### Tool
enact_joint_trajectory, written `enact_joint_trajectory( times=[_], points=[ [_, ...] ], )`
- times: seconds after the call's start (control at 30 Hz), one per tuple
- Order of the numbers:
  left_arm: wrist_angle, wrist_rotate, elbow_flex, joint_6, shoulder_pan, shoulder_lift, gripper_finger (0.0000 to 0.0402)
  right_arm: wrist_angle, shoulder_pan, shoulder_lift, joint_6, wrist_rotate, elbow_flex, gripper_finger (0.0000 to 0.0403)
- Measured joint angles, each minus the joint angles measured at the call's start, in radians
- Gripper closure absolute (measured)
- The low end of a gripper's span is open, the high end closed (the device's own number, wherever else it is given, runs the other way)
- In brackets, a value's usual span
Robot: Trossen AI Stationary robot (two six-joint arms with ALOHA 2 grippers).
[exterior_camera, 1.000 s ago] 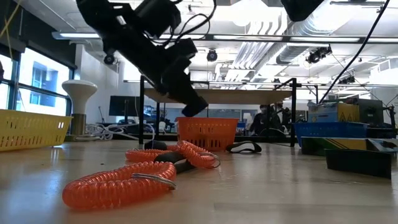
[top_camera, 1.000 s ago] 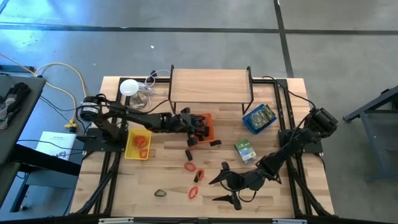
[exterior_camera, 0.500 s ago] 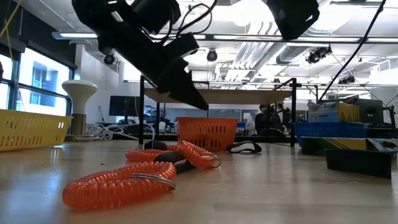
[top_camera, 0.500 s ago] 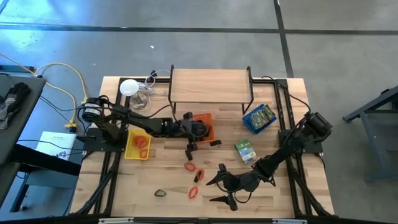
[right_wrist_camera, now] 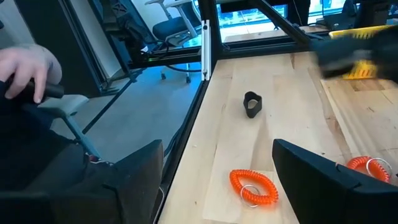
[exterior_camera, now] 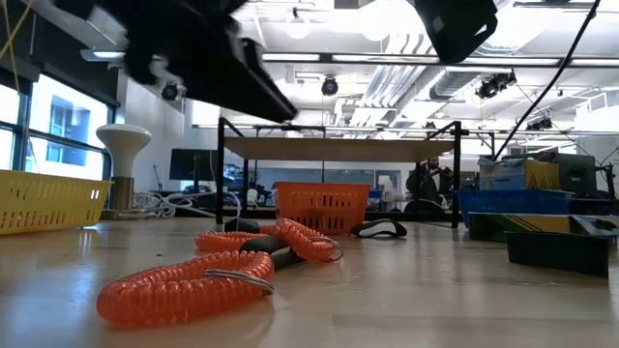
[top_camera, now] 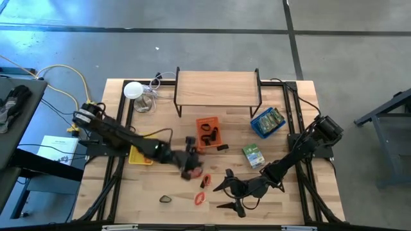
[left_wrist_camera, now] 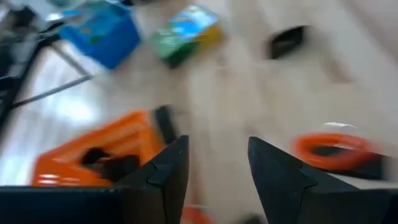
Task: Pick & Place Office Desk Supplies
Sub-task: Put the orange spring key chain into the yellow bin
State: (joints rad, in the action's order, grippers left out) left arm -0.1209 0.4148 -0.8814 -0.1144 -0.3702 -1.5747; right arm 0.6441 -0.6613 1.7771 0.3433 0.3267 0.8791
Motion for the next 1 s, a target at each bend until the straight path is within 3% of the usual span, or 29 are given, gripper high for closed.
enact_joint_trajectory(
  times=[0.17,0.37,0.77,1.0],
  points=[
    [0.081,-0.103,0.0,0.118,-0.112,0.002,0.0245,0.0,0.0,0.0,0.025,-0.012,0.0,0.0113],
    [0.099,-0.125,0.0,0.058,-0.178,-0.004,0.0245,0.003,0.0,0.0,0.029,-0.011,0.0,0.0113],
    [0.1,-0.12,0.002,0.195,-0.088,-0.149,0.0245,0.007,0.0,0.0,0.03,-0.012,0.0,0.0113],
    [0.097,-0.196,0.002,0.213,-0.057,-0.174,0.0245,-0.004,0.0,0.0,0.03,-0.012,0.0,0.0113]
  ],
)
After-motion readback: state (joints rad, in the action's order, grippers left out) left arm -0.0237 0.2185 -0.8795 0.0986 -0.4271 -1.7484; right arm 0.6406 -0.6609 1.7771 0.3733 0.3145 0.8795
